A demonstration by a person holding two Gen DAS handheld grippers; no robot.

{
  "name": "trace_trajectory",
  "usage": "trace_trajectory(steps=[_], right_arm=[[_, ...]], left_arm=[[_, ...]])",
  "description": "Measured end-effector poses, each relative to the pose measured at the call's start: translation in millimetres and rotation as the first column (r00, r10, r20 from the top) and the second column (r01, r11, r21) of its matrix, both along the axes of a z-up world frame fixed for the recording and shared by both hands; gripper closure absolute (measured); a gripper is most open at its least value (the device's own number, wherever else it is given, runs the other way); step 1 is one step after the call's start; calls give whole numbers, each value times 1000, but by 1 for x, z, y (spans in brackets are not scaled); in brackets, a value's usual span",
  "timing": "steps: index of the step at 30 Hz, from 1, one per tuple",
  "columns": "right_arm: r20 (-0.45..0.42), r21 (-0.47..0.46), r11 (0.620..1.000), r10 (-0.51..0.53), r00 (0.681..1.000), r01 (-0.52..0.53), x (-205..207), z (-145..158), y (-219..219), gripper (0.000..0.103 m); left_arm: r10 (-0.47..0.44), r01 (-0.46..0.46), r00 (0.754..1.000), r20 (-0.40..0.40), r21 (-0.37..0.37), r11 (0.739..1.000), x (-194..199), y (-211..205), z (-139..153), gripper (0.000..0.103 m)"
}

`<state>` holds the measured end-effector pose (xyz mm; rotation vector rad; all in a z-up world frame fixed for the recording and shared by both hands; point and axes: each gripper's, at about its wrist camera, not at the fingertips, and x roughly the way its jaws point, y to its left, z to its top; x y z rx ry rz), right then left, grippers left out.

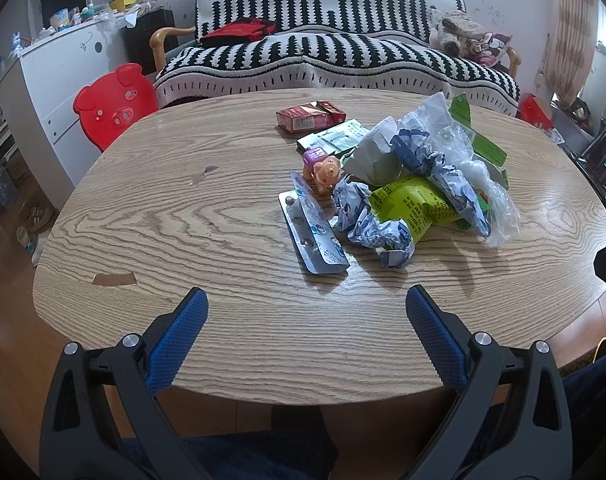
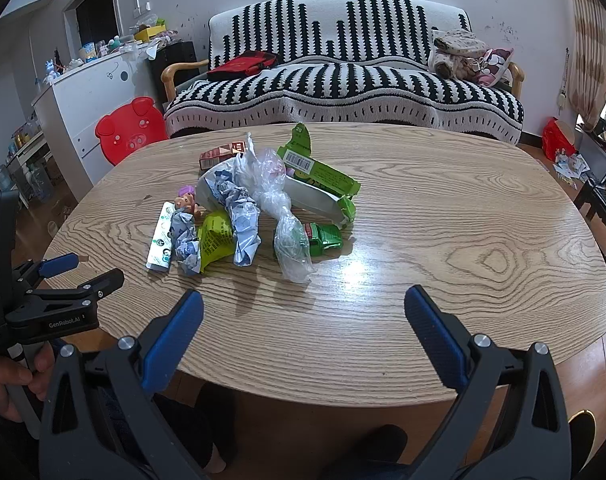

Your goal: Collect trash

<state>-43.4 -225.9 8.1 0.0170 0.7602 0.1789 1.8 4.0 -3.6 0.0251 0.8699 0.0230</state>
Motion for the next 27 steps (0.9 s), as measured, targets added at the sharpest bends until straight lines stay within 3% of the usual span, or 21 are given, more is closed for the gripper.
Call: trace_trajectory(steps=[7, 12, 15, 17, 21, 26, 27], right_arm=[[-13, 3, 1000, 17, 1000, -17, 3, -1, 4, 6], [-39, -6, 997, 76, 996, -76, 15, 6, 11, 6], [-62, -10, 989, 147, 987, -148, 45, 17, 16, 6], [-103, -24, 984, 175, 979, -179, 74, 18, 21, 6], [-191, 0, 973, 227, 955, -231, 131, 8, 37, 20], [-231, 62, 976, 217, 948, -208, 162, -23, 36, 31], [-246, 59, 976, 216, 945, -208, 165, -30, 36, 37]], left_arm=[[12, -12, 1000, -12, -3, 1000, 1, 3, -3, 7], [18, -20, 998, -65, -37, 999, 11, 8, -8, 7], [13, -24, 991, -133, -82, 996, 32, 13, -12, 7], [5, -14, 986, -168, -50, 999, 54, 10, -16, 7], [26, -36, 981, -194, -50, 998, 87, 11, -25, 7], [43, -69, 968, -249, -96, 993, 107, 17, -40, 7], [44, -70, 966, -256, -92, 993, 109, 18, -43, 7]])
